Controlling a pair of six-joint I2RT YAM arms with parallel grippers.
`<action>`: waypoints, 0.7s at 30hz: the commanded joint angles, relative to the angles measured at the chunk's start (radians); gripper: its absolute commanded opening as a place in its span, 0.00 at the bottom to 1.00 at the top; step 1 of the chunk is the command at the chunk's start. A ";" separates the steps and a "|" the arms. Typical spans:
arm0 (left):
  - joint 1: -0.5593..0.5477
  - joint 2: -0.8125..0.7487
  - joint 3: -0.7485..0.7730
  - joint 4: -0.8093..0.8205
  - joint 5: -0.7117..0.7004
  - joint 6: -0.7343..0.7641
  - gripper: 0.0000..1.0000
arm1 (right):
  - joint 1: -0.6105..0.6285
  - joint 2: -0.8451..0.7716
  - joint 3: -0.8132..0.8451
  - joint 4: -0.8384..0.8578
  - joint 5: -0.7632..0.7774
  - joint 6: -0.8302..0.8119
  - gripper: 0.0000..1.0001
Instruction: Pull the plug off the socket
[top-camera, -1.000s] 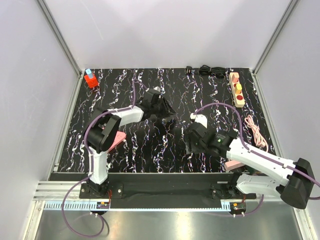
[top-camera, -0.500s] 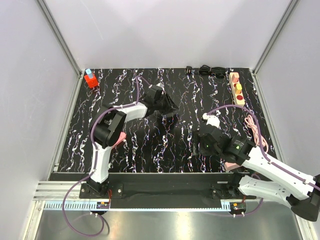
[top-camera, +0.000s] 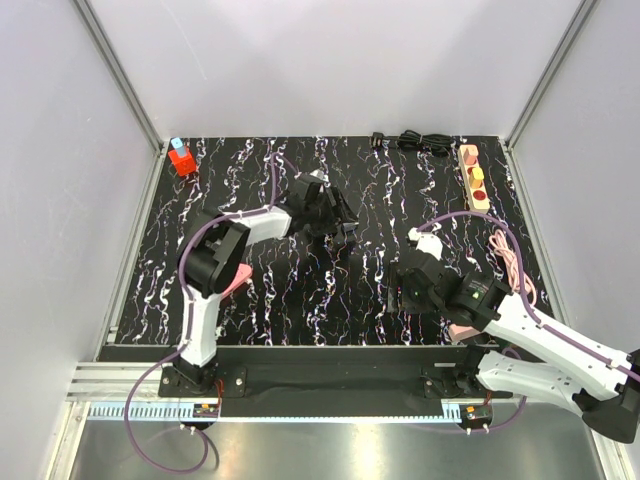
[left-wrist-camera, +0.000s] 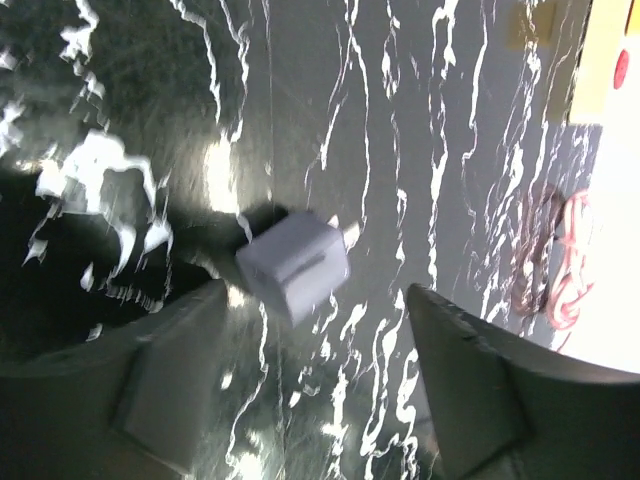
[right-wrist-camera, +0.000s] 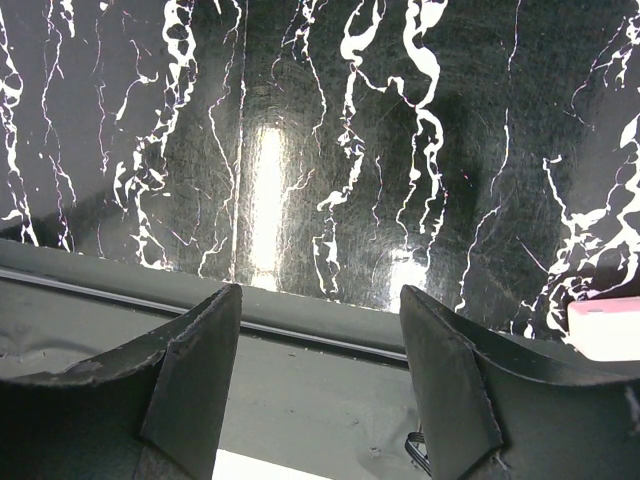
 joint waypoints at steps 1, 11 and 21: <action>0.004 -0.141 -0.045 -0.007 -0.005 0.066 0.81 | -0.006 -0.002 0.001 -0.002 0.033 0.031 0.72; 0.018 -0.758 -0.387 -0.210 -0.083 0.181 0.82 | -0.005 0.035 0.003 0.027 -0.013 0.042 0.73; 0.162 -1.314 -0.630 -0.508 -0.062 0.202 0.82 | -0.003 0.089 -0.003 0.164 -0.151 0.045 0.75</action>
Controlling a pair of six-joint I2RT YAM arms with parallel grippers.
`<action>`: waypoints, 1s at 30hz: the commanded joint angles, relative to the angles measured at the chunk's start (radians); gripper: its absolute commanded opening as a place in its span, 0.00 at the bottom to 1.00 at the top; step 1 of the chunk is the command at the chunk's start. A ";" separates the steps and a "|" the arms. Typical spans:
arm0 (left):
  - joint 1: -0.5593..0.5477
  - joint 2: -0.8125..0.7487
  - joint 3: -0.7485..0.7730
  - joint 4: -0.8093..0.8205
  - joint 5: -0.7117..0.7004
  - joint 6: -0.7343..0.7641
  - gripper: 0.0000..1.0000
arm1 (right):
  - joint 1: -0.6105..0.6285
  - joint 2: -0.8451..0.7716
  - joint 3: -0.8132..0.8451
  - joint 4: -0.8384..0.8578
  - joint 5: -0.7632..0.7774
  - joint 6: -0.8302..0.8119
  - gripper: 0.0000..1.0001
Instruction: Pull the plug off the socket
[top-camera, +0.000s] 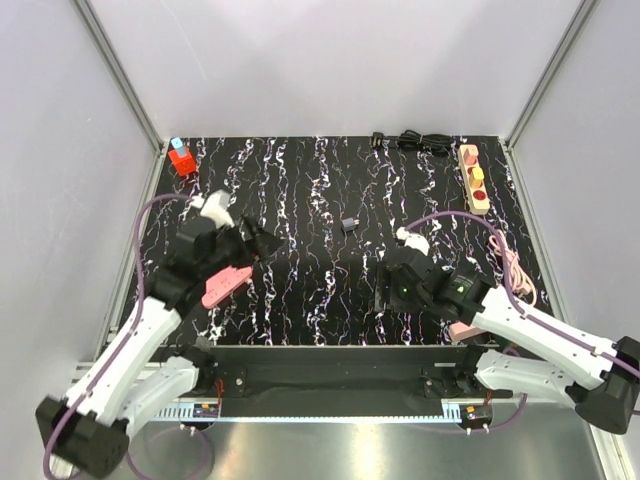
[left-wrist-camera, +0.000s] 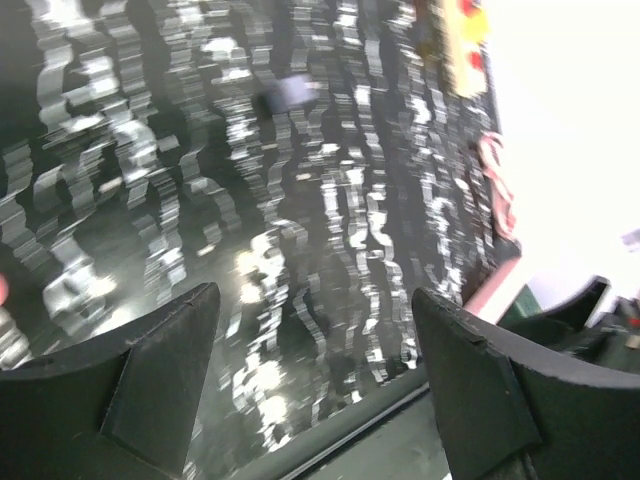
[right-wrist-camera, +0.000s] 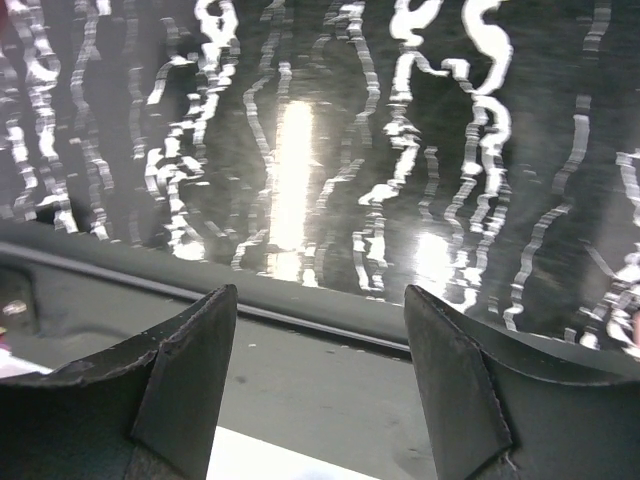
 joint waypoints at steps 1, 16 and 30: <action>0.049 -0.091 -0.023 -0.142 -0.033 0.023 0.82 | -0.004 0.023 -0.002 0.112 -0.083 0.007 0.75; 0.347 0.356 0.225 -0.025 -0.543 0.121 0.90 | -0.005 0.358 0.130 0.339 -0.215 -0.205 0.76; 0.511 1.076 0.755 0.144 -0.592 0.479 0.93 | -0.012 0.311 0.126 0.431 -0.350 -0.328 0.78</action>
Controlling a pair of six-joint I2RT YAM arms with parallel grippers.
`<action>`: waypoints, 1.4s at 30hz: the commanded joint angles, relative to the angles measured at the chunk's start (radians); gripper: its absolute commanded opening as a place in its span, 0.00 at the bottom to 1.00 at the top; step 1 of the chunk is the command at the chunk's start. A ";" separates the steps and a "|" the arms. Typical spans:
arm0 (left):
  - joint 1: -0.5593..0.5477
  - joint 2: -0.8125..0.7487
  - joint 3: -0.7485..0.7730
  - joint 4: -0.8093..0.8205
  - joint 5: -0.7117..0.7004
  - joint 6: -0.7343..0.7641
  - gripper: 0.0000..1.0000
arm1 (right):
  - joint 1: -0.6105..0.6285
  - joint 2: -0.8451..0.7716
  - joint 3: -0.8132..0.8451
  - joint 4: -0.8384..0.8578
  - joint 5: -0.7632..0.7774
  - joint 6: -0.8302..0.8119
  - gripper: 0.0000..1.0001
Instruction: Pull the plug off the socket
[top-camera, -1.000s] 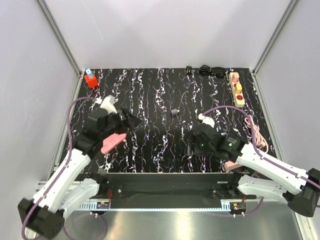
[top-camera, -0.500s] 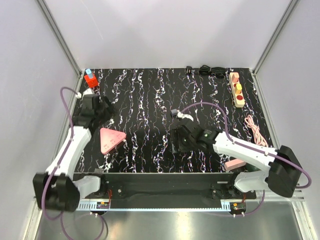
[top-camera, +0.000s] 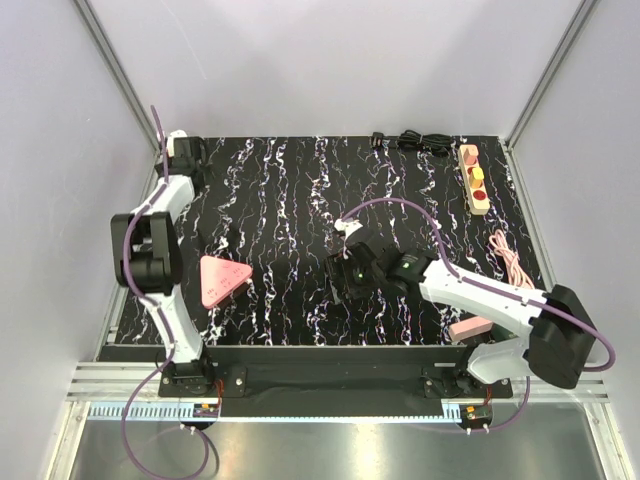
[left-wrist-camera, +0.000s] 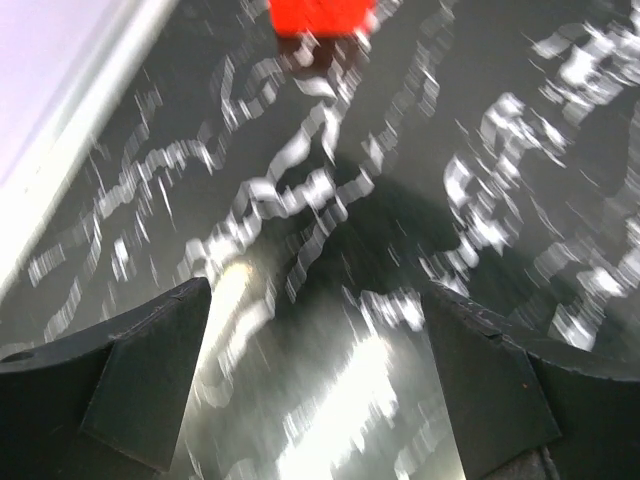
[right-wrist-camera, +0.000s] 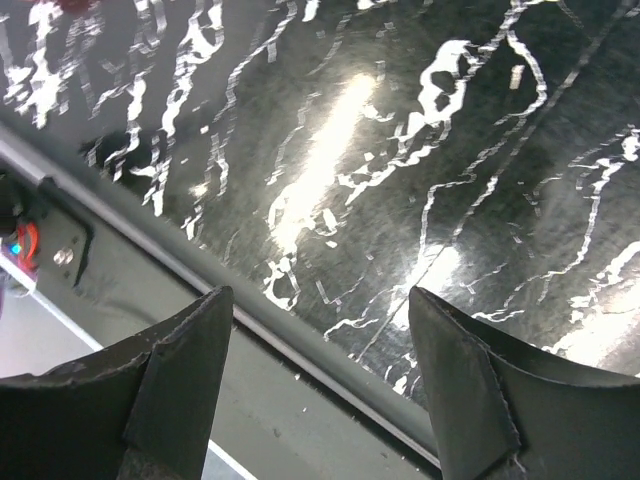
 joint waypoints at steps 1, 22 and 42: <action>0.053 0.095 0.124 0.104 -0.020 0.156 0.93 | -0.011 -0.088 0.016 0.040 -0.089 -0.039 0.78; 0.087 0.435 0.549 0.072 0.012 0.225 0.98 | -0.071 -0.218 -0.025 0.004 -0.090 -0.223 0.83; 0.162 0.586 0.788 -0.033 0.132 0.144 0.88 | -0.097 -0.189 -0.036 0.017 -0.060 -0.219 0.83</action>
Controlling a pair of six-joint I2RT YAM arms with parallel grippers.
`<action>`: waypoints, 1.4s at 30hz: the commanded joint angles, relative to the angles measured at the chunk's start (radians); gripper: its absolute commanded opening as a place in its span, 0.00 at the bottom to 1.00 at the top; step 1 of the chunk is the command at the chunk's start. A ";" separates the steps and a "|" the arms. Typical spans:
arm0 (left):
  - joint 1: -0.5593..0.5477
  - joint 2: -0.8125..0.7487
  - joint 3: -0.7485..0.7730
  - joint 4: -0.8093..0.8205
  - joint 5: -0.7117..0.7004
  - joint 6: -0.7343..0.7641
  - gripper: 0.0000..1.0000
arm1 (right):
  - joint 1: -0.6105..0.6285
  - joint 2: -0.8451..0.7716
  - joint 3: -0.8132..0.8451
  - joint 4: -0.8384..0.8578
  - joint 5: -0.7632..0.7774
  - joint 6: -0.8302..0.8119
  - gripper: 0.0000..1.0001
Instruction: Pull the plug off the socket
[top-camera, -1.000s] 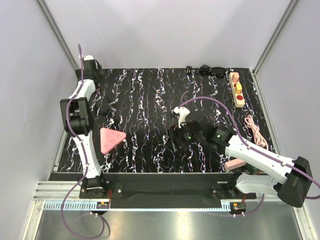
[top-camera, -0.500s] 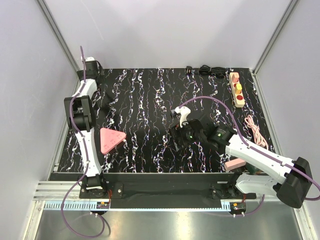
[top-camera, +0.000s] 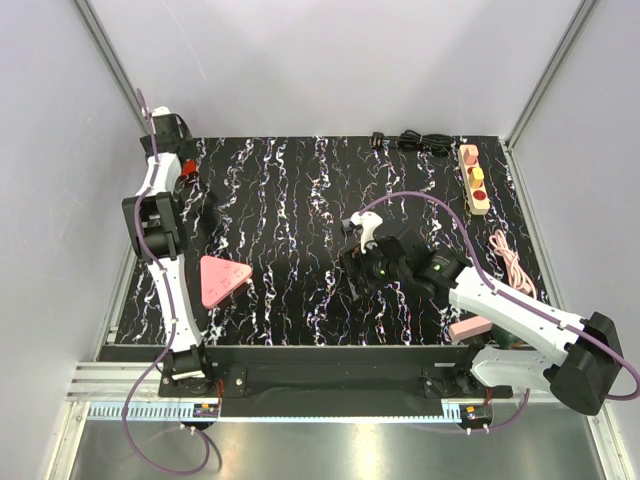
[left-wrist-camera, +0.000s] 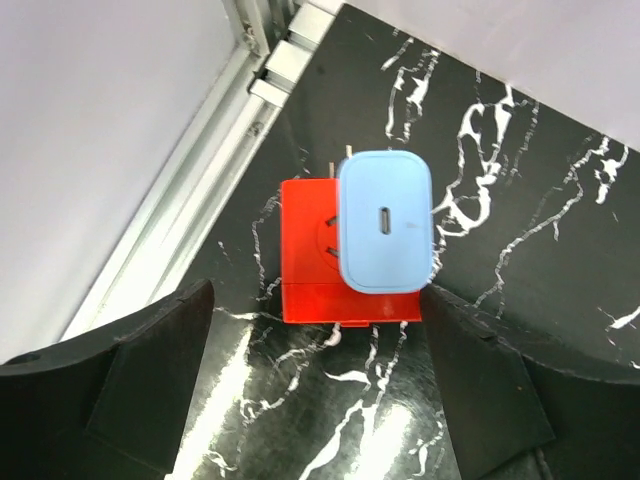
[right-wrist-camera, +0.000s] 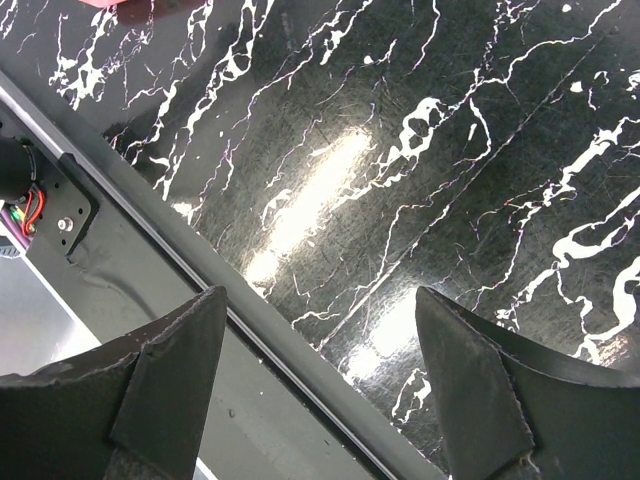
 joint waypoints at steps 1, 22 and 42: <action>0.016 0.013 0.050 0.009 0.053 -0.021 0.88 | -0.013 -0.001 0.004 0.027 0.021 -0.013 0.83; 0.043 0.072 0.118 -0.037 0.204 -0.196 0.77 | -0.024 0.011 0.016 0.026 0.031 -0.010 0.82; 0.020 -0.145 -0.121 -0.014 0.170 -0.078 0.29 | -0.027 0.008 0.012 0.027 0.007 0.020 0.82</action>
